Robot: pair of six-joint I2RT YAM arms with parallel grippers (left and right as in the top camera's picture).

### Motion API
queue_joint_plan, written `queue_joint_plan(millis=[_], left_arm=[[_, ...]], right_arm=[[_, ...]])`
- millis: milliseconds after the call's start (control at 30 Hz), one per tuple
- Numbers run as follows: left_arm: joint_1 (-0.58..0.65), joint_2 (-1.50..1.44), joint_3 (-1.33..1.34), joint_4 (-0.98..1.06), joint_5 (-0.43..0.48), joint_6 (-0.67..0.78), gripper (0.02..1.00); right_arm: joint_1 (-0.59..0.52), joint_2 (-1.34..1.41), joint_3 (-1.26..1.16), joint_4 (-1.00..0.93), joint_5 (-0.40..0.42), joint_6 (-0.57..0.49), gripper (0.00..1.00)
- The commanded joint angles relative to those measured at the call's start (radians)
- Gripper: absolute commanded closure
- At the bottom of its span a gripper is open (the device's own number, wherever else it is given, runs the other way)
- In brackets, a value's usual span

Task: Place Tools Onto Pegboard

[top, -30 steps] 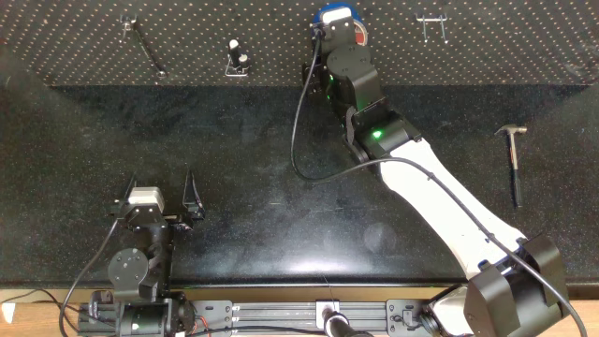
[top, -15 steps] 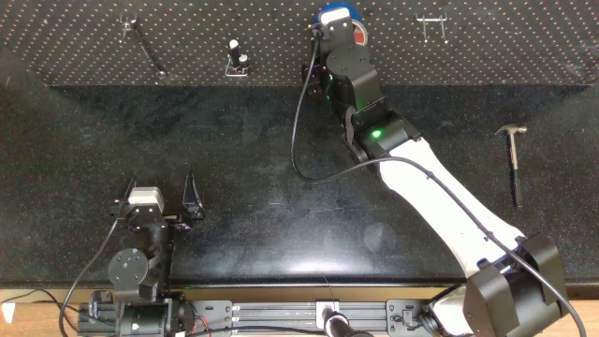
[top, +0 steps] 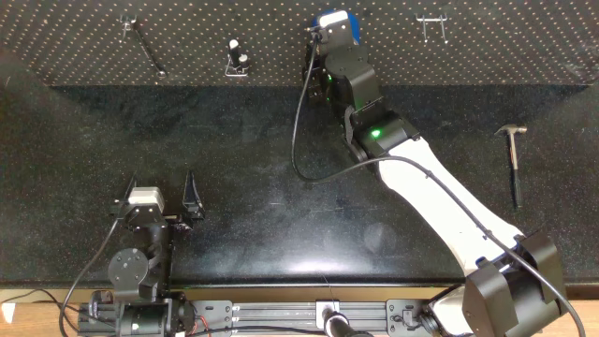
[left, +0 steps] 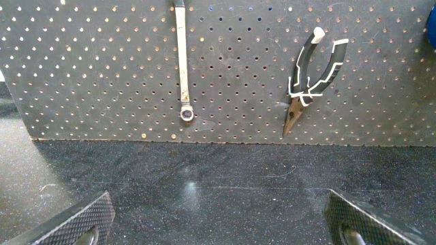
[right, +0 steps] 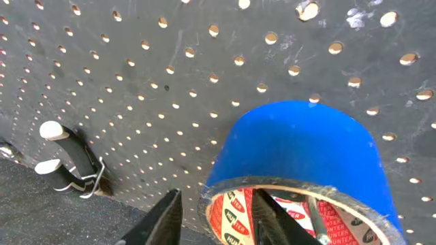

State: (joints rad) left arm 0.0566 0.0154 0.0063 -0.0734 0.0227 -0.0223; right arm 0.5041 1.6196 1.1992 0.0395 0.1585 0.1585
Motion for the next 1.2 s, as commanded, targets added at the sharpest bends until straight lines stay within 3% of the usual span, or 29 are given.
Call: queue_joint_plan(millis=[33,433,533,567,600,633,667,1000,1200], left_arm=[[0.002,-0.012,-0.001,-0.009,-0.011,0.016,0.023],[0.002,-0.012,-0.001,-0.009,-0.011,0.016,0.025],[0.002,-0.012,-0.001,-0.009,-0.011,0.016,0.020],[0.002,-0.012,-0.001,-0.009,-0.011,0.016,0.020],[0.002,-0.012,-0.001,-0.009,-0.011,0.016,0.025],[0.002,-0.012,-0.001,-0.009,-0.011,0.016,0.023],[0.002,-0.012,-0.001,-0.009,-0.011,0.016,0.023],[0.002,-0.012,-0.001,-0.009,-0.011,0.016,0.025],[0.002,-0.012,-0.001,-0.009,-0.011,0.016,0.027]], right_arm=[[-0.004,-0.003,-0.001,-0.014,-0.037,-0.003,0.623],[-0.006,-0.097,-0.001,-0.189,-0.047,-0.003,0.619],[-0.006,-0.140,-0.001,-0.263,-0.064,-0.003,0.426],[-0.006,-0.159,-0.001,-0.293,-0.069,-0.003,0.419],[-0.006,-0.171,-0.001,-0.317,-0.076,-0.003,0.314],[-0.008,-0.189,0.000,-0.355,-0.092,-0.003,0.088],[-0.011,-0.208,0.000,-0.400,-0.107,-0.002,0.027],[-0.021,-0.360,0.000,-0.730,-0.122,0.019,0.023],[-0.181,-0.488,0.000,-0.925,-0.133,-0.002,0.023]])
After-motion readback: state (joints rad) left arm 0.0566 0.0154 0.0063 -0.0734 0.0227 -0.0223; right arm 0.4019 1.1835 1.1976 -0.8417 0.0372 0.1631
